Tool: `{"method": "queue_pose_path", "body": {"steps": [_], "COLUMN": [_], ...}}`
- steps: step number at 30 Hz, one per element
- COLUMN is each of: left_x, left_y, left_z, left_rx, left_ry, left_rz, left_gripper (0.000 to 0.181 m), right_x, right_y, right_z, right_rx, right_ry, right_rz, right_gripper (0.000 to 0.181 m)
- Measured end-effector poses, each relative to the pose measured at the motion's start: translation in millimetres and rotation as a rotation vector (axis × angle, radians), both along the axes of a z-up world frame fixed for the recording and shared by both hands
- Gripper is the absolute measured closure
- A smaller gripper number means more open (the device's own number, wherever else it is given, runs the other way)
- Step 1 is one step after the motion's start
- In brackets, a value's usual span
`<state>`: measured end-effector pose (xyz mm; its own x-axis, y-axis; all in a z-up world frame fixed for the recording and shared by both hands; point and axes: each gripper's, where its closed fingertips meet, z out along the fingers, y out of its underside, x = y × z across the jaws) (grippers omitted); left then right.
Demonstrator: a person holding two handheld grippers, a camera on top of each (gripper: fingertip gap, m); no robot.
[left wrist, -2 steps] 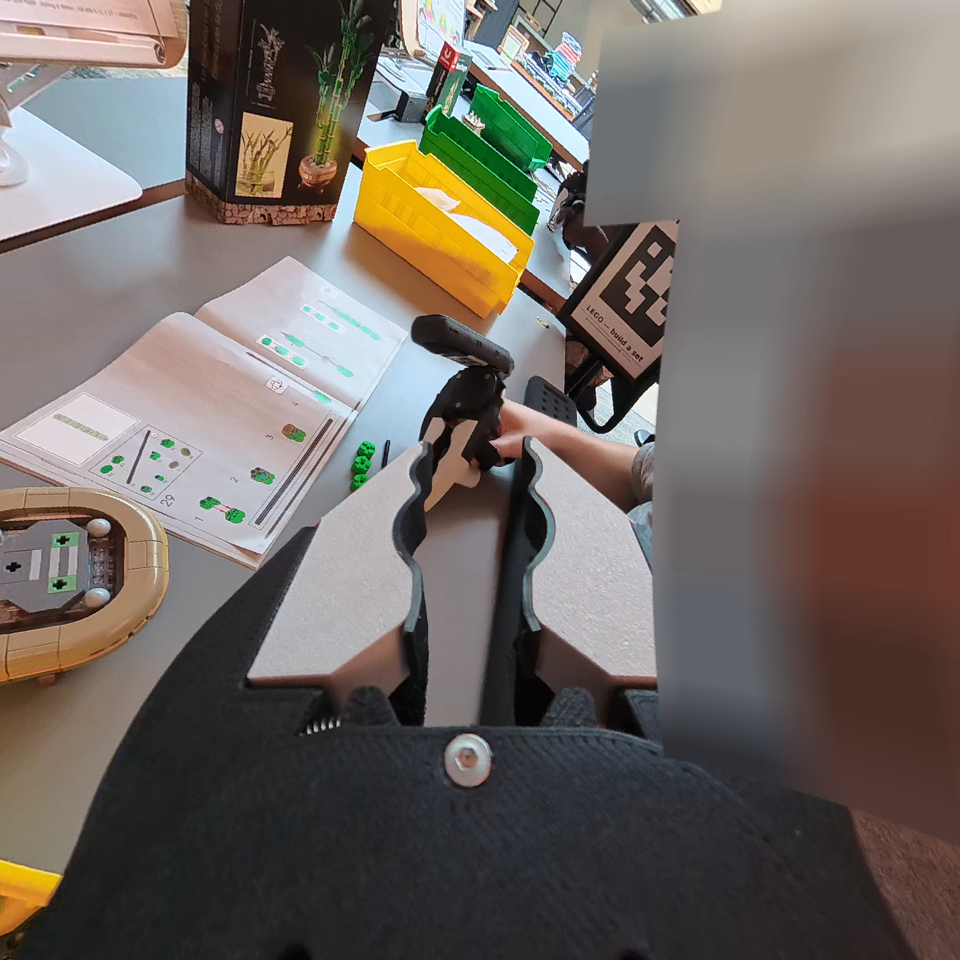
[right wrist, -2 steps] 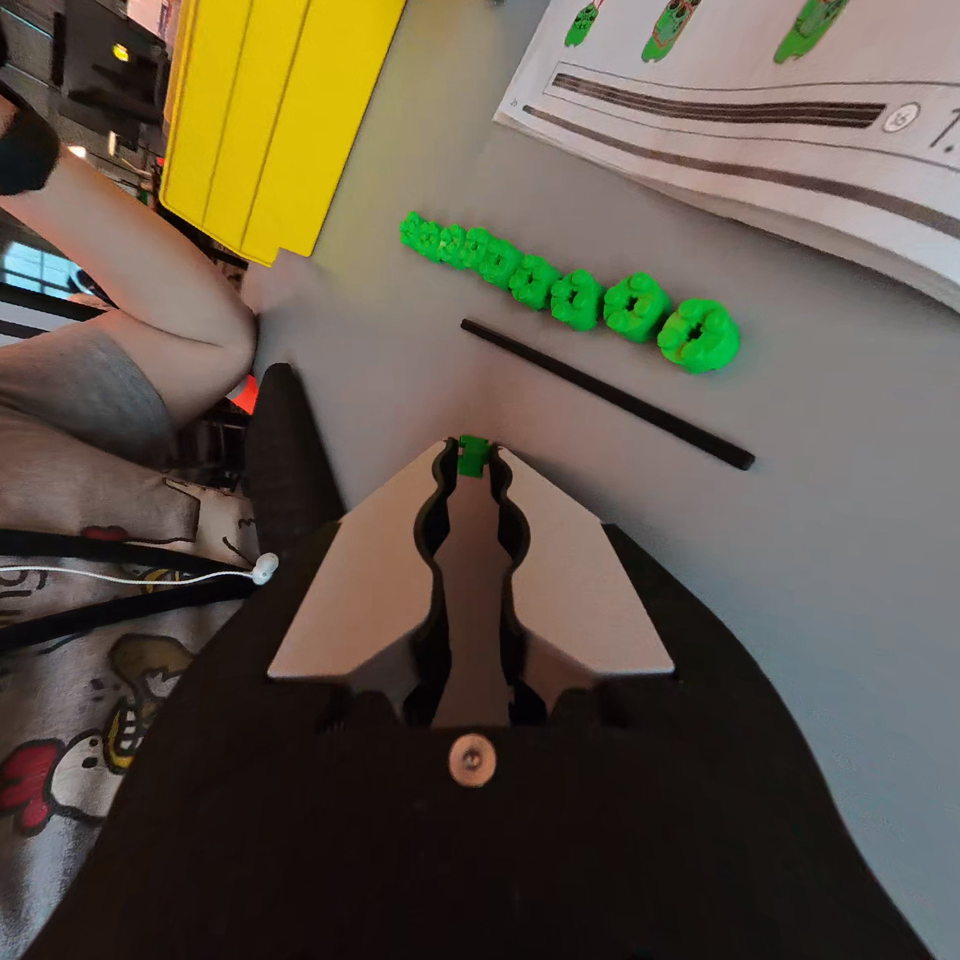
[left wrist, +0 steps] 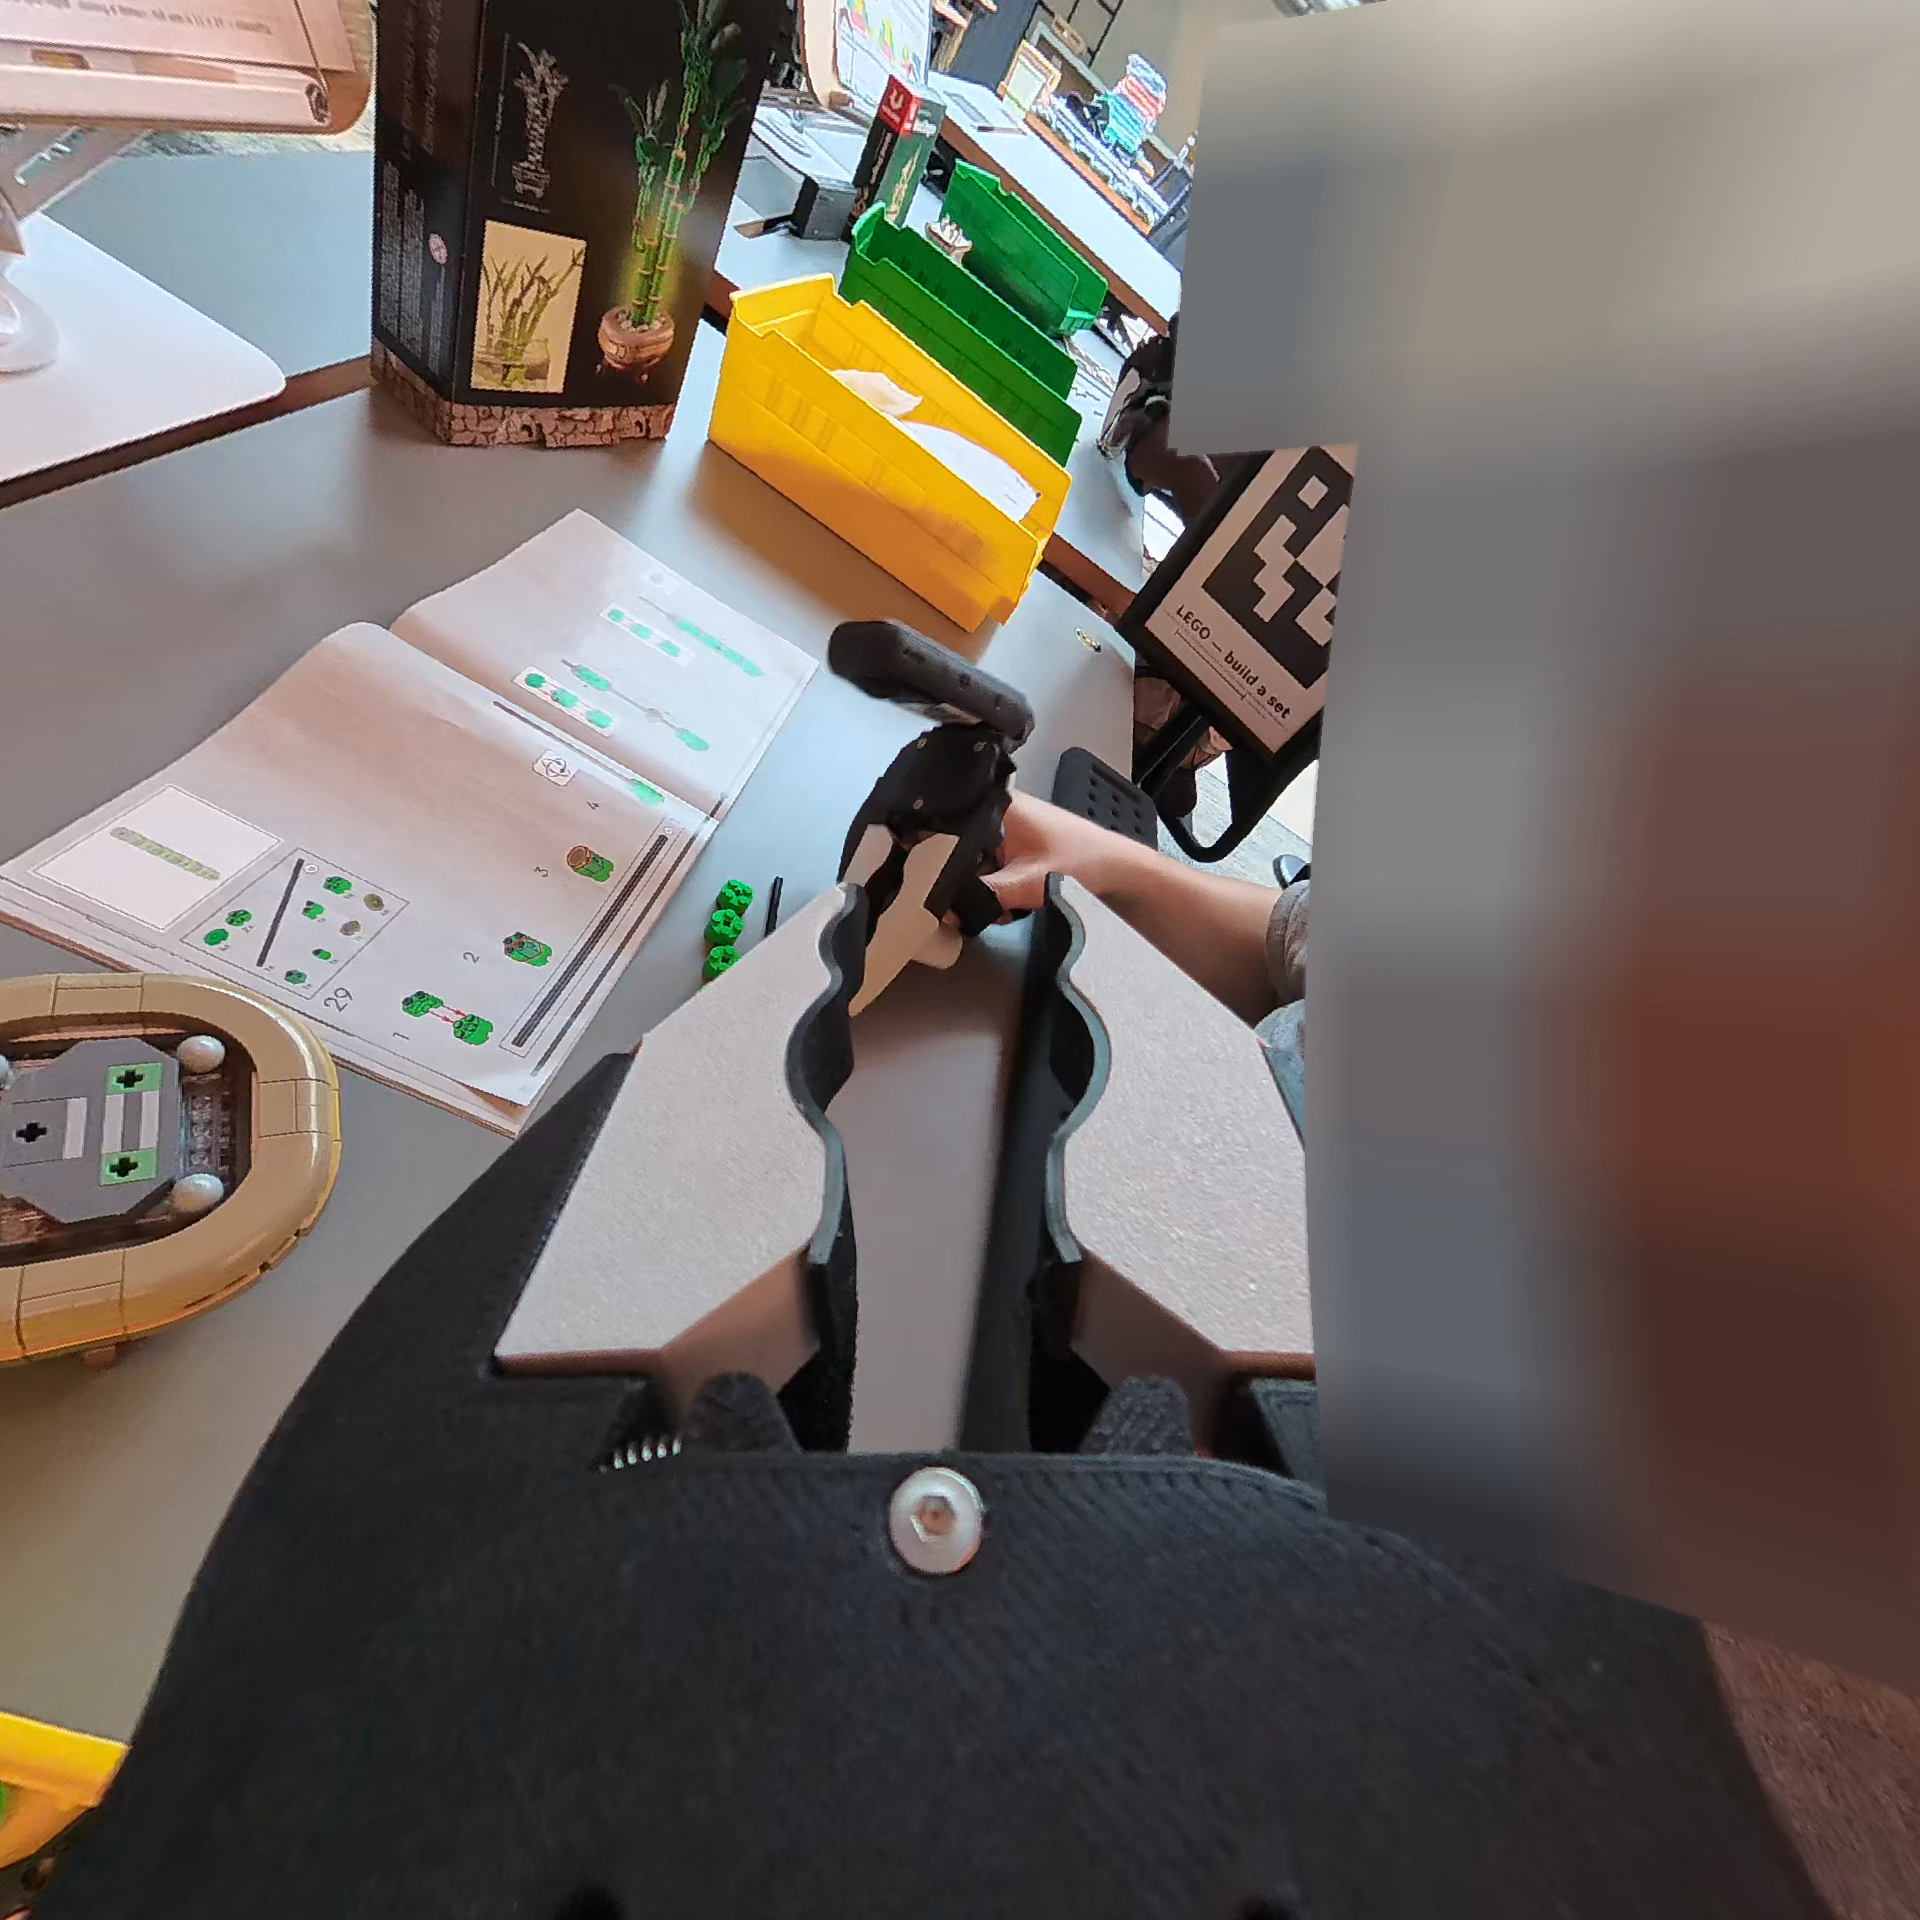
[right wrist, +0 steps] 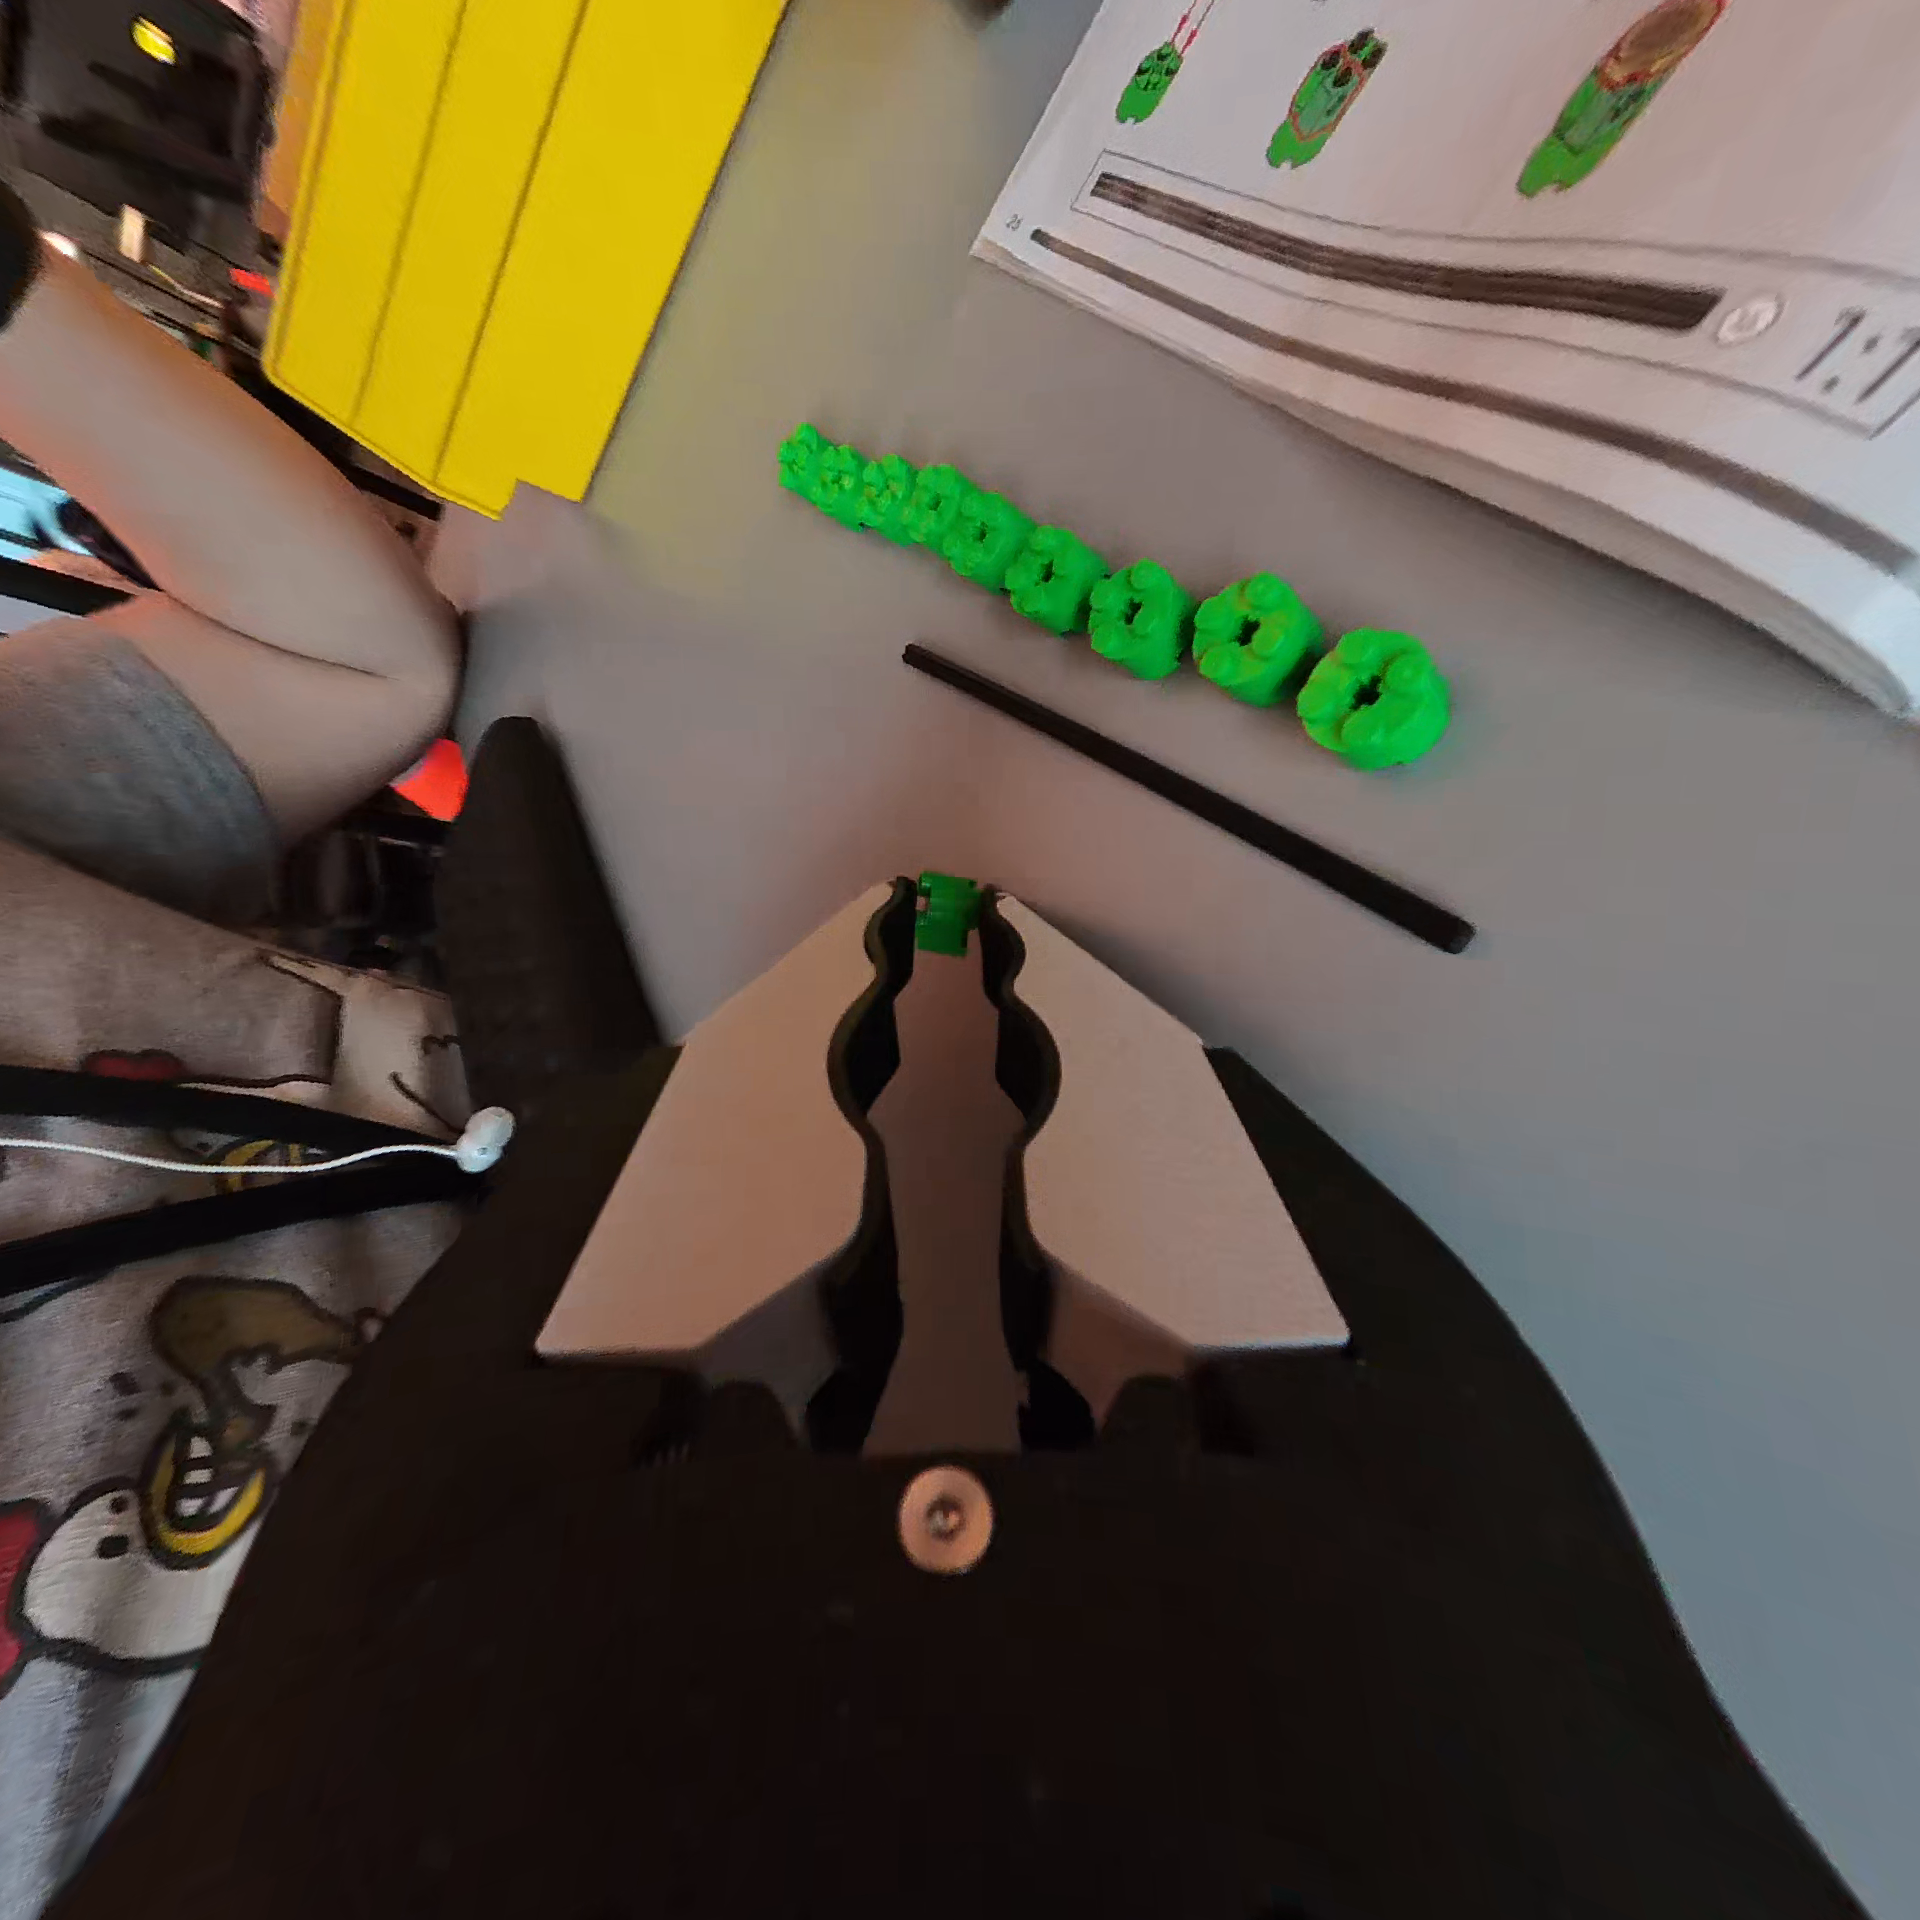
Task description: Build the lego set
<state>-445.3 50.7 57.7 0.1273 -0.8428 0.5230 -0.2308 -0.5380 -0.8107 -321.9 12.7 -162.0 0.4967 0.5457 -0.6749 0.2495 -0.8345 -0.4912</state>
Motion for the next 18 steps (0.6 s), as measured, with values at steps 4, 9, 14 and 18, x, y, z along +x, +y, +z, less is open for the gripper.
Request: {"method": "queue_pose_path", "body": {"steps": [4, 9, 14, 18], "left_x": [1, 4, 3, 3], "left_y": [-3, -7, -6, -5], "left_z": [-1, -3, -6, -6], "left_rx": [0.011, 0.021, 0.031, 0.027], "left_ry": [0.013, 0.031, 0.051, 0.048], "left_rz": [-0.007, -0.021, -0.015, -0.012], "left_gripper": [0.15, 0.15, 0.15, 0.146], "right_x": [2, 3, 4, -2], "right_y": [3, 7, 0, -10], "right_z": [0, 5, 11, 7], "right_rx": [0.067, 0.143, 0.489, 0.55], "right_ry": [-0.046, -0.044, -0.187, -0.231], "right_rz": [0.02, 0.028, 0.167, 0.204], "right_gripper": [0.168, 0.154, 0.154, 0.16]}}
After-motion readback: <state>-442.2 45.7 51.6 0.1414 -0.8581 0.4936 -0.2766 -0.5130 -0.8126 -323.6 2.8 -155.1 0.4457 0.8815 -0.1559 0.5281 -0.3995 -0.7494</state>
